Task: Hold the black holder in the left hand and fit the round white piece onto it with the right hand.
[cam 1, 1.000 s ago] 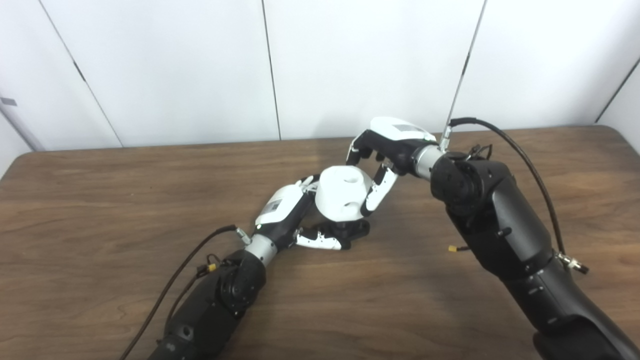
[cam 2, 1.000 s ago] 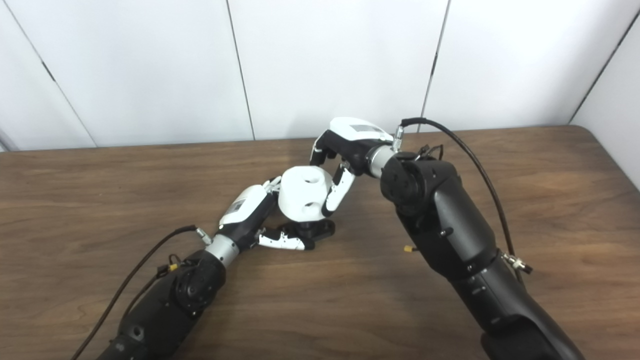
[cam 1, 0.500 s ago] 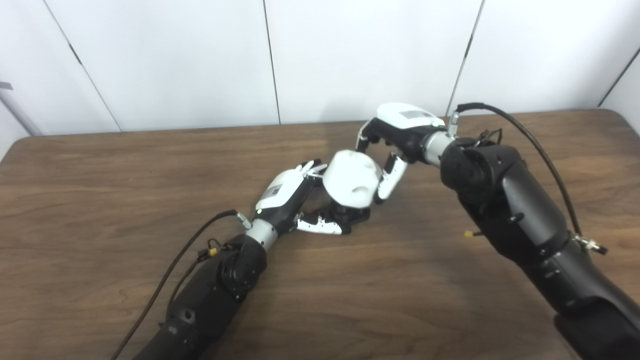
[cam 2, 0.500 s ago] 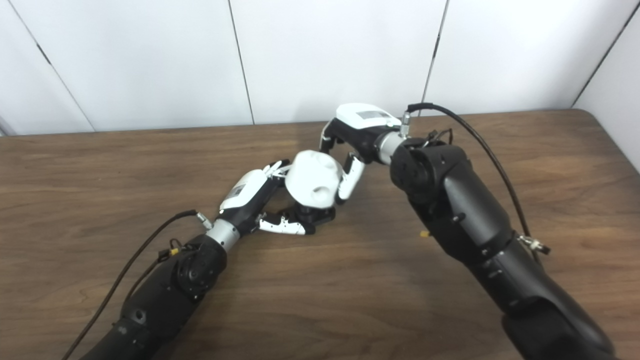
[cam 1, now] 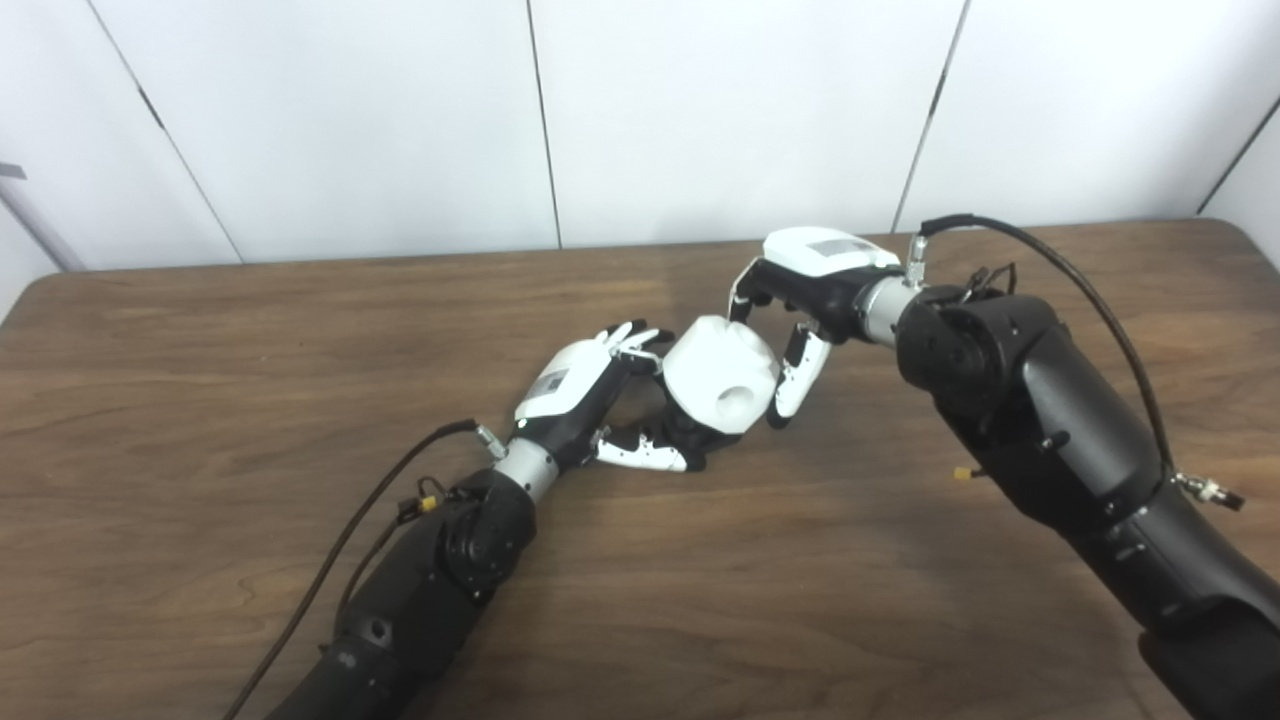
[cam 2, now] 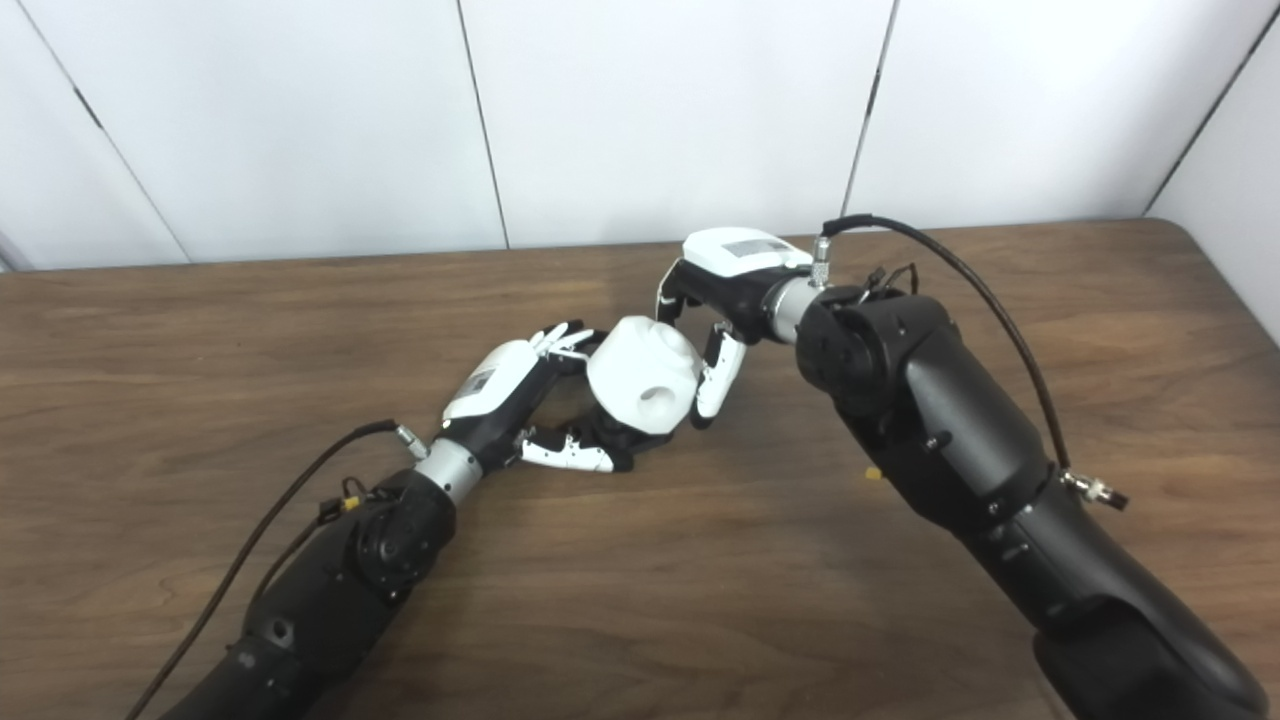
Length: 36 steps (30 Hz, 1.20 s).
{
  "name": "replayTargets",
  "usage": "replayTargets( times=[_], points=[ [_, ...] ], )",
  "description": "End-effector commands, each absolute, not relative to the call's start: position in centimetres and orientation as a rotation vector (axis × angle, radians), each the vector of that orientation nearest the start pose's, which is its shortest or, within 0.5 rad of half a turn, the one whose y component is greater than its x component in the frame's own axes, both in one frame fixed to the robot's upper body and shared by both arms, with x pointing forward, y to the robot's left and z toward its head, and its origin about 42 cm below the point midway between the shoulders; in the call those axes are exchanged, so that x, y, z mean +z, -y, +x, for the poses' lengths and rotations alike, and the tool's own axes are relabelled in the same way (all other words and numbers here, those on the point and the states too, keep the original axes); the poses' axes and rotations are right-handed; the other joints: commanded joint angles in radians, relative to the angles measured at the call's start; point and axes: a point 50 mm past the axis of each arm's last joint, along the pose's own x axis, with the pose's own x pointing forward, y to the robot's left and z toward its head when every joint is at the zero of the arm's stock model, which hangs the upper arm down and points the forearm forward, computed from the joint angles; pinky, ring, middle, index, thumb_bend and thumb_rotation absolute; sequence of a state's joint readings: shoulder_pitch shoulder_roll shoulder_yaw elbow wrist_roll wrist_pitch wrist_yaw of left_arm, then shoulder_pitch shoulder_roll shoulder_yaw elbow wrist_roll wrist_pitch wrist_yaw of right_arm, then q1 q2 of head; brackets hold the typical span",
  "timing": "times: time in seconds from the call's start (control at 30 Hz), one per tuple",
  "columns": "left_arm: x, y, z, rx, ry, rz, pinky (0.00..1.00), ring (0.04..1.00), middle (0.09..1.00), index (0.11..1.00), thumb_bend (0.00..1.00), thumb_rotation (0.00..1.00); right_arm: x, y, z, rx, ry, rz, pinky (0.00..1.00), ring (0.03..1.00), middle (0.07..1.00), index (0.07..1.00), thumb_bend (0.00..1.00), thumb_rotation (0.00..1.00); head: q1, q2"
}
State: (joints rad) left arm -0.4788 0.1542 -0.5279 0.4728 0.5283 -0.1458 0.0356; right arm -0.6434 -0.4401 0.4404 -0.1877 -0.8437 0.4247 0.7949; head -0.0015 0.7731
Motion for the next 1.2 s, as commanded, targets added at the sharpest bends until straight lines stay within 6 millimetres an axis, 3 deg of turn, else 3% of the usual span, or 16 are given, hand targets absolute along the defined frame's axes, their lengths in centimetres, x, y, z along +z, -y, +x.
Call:
replayTargets(
  times=[0.0,0.27,0.57,1.17],
  points=[
    [6.5,-9.3,36.6,-0.735,0.094,0.917,0.99,1.0,0.917,0.479,0.52,0.06,30.0,17.0,39.8,0.631,0.092,-1.41,0.71,0.795,0.76,0.486,0.52,0.14,0.003,0.002],
    [6.4,-9.2,36.6,-0.744,0.082,0.926,1.0,1.0,0.923,0.48,0.52,0.06,31.6,14.8,39.7,0.626,0.166,-1.394,0.68,0.759,0.731,0.484,0.52,0.14,0.005,0.0],
    [6.2,-8.9,36.6,-0.75,0.08,0.934,1.0,1.0,0.93,0.48,0.52,0.06,33.3,13.1,39.7,0.648,0.236,-1.407,0.71,0.792,0.723,0.479,0.52,0.14,0.007,0.0],
    [6.1,-9.1,36.7,-0.753,0.079,0.927,0.99,1.0,0.93,0.48,0.52,0.06,32.5,13.9,39.8,0.648,0.204,-1.42,0.68,0.752,0.708,0.48,0.52,0.13,-0.008,0.001]
  ],
)
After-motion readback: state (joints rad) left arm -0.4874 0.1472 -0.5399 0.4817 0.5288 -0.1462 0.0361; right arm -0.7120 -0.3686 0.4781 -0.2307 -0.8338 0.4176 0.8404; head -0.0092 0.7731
